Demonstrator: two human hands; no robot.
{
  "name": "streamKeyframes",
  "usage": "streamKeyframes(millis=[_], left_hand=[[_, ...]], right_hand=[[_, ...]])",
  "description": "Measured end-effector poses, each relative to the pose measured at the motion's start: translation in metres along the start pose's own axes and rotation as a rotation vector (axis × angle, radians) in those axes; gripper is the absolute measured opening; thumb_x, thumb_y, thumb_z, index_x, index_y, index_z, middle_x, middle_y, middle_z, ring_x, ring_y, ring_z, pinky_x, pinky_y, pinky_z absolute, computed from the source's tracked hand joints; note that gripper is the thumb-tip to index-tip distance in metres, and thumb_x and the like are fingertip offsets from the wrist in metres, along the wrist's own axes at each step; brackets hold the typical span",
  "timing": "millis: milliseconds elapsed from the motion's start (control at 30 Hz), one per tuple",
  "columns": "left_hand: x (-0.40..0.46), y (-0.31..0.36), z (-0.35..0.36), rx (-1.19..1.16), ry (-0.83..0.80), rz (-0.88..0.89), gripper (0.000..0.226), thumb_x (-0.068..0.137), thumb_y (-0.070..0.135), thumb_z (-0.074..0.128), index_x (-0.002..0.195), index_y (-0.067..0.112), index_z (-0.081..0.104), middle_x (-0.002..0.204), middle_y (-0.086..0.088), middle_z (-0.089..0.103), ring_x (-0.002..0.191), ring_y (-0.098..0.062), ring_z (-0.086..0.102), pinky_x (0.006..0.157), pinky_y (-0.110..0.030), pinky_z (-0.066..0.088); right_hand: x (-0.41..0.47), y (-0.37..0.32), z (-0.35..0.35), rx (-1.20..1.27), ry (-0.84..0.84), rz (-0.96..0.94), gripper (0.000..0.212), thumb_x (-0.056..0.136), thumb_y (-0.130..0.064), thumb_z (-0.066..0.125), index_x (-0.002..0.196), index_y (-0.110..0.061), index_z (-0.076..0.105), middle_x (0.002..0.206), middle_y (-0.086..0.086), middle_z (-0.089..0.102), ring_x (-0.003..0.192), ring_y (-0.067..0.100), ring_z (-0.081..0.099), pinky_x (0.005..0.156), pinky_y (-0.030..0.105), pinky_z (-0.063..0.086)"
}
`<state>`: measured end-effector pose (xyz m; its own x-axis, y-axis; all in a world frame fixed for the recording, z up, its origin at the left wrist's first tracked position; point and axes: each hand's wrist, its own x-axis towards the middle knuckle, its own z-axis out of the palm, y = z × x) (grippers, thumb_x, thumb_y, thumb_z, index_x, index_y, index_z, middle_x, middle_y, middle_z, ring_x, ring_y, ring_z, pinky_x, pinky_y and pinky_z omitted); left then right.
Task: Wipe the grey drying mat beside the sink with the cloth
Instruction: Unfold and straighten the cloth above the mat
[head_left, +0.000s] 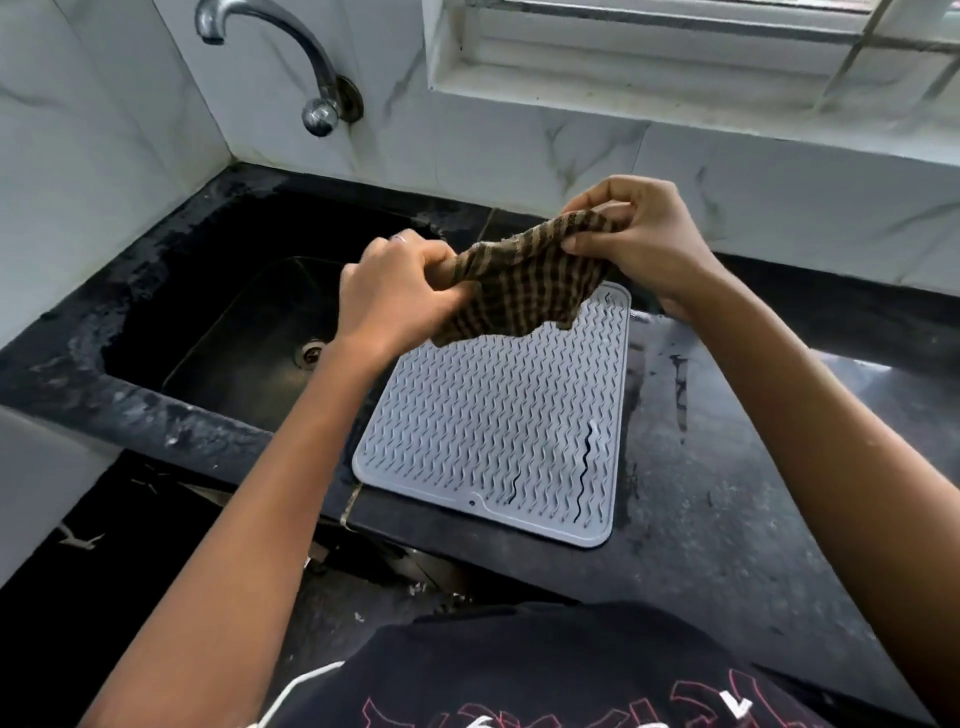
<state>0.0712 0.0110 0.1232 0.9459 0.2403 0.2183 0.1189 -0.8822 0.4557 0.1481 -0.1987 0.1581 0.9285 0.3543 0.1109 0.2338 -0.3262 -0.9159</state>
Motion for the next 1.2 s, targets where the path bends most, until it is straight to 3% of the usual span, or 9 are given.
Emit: streamKeyframes(millis=[67,167,333,433,700,867,1033,1133,1200], left_hand=[[-0.005,0.01,0.003,0.029,-0.159,0.042,0.029,0.073,0.062,0.063,0.085,0.037,0.06,0.105,0.011,0.062,0.106,-0.013,0.05,0.098,-0.044,0.033],[-0.013,0.035,0.006,-0.401,-0.438,0.084,0.047,0.069,0.054,0.076,0.108,0.039,0.055,0.112,0.017,0.062,0.107,-0.003,0.056,0.1,-0.038,0.043],[-0.023,0.072,0.029,-0.589,-0.402,0.108,0.014,0.076,0.028,0.074,0.085,0.017,0.073,0.087,-0.002,0.075,0.088,-0.017,0.071,0.085,-0.049,0.056],[-0.039,0.081,0.038,-0.664,-0.504,0.115,0.014,0.081,0.02,0.072,0.087,0.008,0.073,0.087,-0.006,0.075,0.086,-0.016,0.071,0.082,-0.039,0.058],[-0.122,0.083,0.056,-0.688,-0.747,-0.081,0.004,0.089,0.017,0.064,0.086,0.014,0.064,0.077,0.003,0.067,0.061,0.004,0.062,0.055,-0.009,0.048],[-0.17,0.093,0.083,-0.701,-0.858,-0.217,0.003,0.088,0.021,0.066,0.087,0.02,0.067,0.083,0.006,0.07,0.076,-0.005,0.064,0.072,-0.022,0.052],[-0.195,0.114,0.145,-0.312,-0.578,-0.169,0.045,0.089,0.028,0.065,0.131,0.016,0.052,0.127,-0.009,0.062,0.117,-0.026,0.057,0.103,-0.039,0.043],[-0.214,0.113,0.167,0.065,-0.358,0.172,0.066,0.088,0.034,0.062,0.145,0.018,0.032,0.144,-0.007,0.047,0.131,-0.029,0.045,0.109,-0.042,0.032],[-0.223,0.102,0.179,0.136,-0.475,0.44,0.077,0.086,0.037,0.063,0.149,0.014,0.026,0.154,-0.008,0.033,0.14,-0.026,0.033,0.113,-0.041,0.025]], right_hand=[[-0.009,-0.001,-0.001,-0.008,-0.029,0.0,0.029,0.075,0.004,0.072,0.102,-0.006,0.065,0.089,0.013,0.07,0.087,0.024,0.069,0.077,0.039,0.06],[-0.028,-0.008,-0.001,-0.094,-0.196,-0.033,0.036,0.075,0.004,0.071,0.107,-0.01,0.062,0.091,0.018,0.07,0.086,0.025,0.069,0.08,0.037,0.059],[-0.062,0.008,-0.006,0.007,-0.017,0.027,0.05,0.073,-0.006,0.076,0.114,-0.012,0.048,0.096,0.015,0.056,0.083,0.023,0.06,0.081,0.037,0.055],[-0.092,0.028,-0.023,0.088,-0.125,0.177,0.063,0.068,-0.022,0.081,0.119,-0.019,0.045,0.108,0.008,0.056,0.094,0.015,0.062,0.084,0.029,0.054],[-0.179,0.069,-0.046,-0.282,-0.378,0.275,0.013,0.082,-0.009,0.068,0.094,-0.006,0.066,0.09,0.015,0.069,0.082,0.015,0.06,0.078,0.036,0.049],[-0.221,0.087,-0.069,-0.306,-0.606,0.495,0.013,0.087,-0.024,0.064,0.099,-0.025,0.068,0.09,-0.002,0.068,0.082,0.01,0.059,0.066,0.027,0.047],[-0.231,0.137,-0.056,-0.633,-0.237,0.563,0.035,0.085,-0.024,0.067,0.117,-0.018,0.056,0.123,0.012,0.057,0.109,0.027,0.054,0.087,0.038,0.045],[-0.26,0.159,-0.03,-0.846,0.095,0.342,0.045,0.084,-0.022,0.061,0.126,-0.015,0.048,0.129,0.015,0.047,0.12,0.036,0.044,0.096,0.047,0.038],[-0.277,0.173,-0.016,-0.85,0.009,0.203,0.05,0.082,-0.026,0.059,0.129,-0.014,0.047,0.133,0.015,0.046,0.123,0.037,0.041,0.098,0.046,0.037]])
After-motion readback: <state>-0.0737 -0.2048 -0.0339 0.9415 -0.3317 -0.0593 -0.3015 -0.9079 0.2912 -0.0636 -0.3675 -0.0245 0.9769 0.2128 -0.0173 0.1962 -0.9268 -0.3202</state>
